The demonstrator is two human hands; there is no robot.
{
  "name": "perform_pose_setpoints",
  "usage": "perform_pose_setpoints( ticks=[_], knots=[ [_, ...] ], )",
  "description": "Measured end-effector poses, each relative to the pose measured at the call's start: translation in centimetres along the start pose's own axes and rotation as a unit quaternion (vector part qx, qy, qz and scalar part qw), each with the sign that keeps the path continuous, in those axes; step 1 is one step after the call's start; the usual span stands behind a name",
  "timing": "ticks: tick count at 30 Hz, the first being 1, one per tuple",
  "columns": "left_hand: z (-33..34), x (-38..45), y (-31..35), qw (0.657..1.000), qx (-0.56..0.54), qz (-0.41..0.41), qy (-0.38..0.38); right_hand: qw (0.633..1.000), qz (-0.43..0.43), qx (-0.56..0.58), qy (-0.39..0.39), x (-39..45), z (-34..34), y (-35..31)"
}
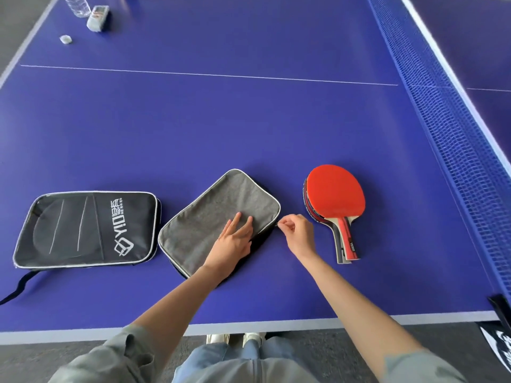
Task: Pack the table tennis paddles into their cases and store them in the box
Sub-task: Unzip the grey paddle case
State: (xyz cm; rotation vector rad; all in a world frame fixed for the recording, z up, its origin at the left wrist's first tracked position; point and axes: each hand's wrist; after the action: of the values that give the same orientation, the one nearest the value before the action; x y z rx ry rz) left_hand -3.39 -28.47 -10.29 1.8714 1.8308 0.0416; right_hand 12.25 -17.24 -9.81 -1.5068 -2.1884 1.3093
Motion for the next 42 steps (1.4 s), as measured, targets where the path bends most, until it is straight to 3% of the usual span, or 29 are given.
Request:
perform_pose_setpoints(
  ticks=[5,8,13,15,18,25,30,37,42],
  knots=[
    [-0.4,-1.7,-1.8,0.992,-0.098,0.075,0.019,1.000,-0.009,-0.004,0.019,2.2,-1.1,0.0],
    [-0.4,-1.8,-1.7,0.992,-0.106,0.066,0.011,0.999,-0.032,-0.036,0.009,2.6,-1.2,0.3],
    [-0.4,-0.8,-0.1,1.000,-0.012,-0.005,-0.026,0.999,-0.015,-0.014,0.040,1.2,-1.0,0.7],
    [-0.6,0.2,0.5,0.997,0.061,-0.023,-0.039,0.997,0.035,0.007,0.065,0.0,-0.7,1.4],
    [-1.0,1.2,0.9,0.995,0.082,-0.032,-0.042,0.992,0.092,0.039,0.081,-1.8,-0.3,2.4],
    [-1.2,1.4,0.6,0.998,0.022,0.014,-0.062,1.000,0.009,0.024,0.018,-4.4,1.8,1.5],
    [-1.4,1.5,1.5,0.998,0.009,0.041,-0.043,0.999,-0.024,0.028,-0.010,-5.1,2.4,1.4],
    [-2.3,0.5,2.6,0.993,0.052,0.071,0.085,0.998,-0.052,0.026,0.015,-3.1,0.3,1.7],
    [-1.8,-0.6,1.2,0.994,0.017,0.071,0.077,0.998,-0.050,0.012,0.044,0.2,-1.5,2.1]
  ],
)
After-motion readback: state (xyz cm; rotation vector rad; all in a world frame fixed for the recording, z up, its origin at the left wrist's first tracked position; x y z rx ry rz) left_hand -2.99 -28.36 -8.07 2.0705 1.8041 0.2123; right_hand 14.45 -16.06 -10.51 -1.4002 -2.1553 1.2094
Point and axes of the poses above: each hand's wrist, its own x-axis towards the middle knuckle, its own z-axis out of the palm, y = z × x, and after that the axes turned 12 degrees about -y, right-handed
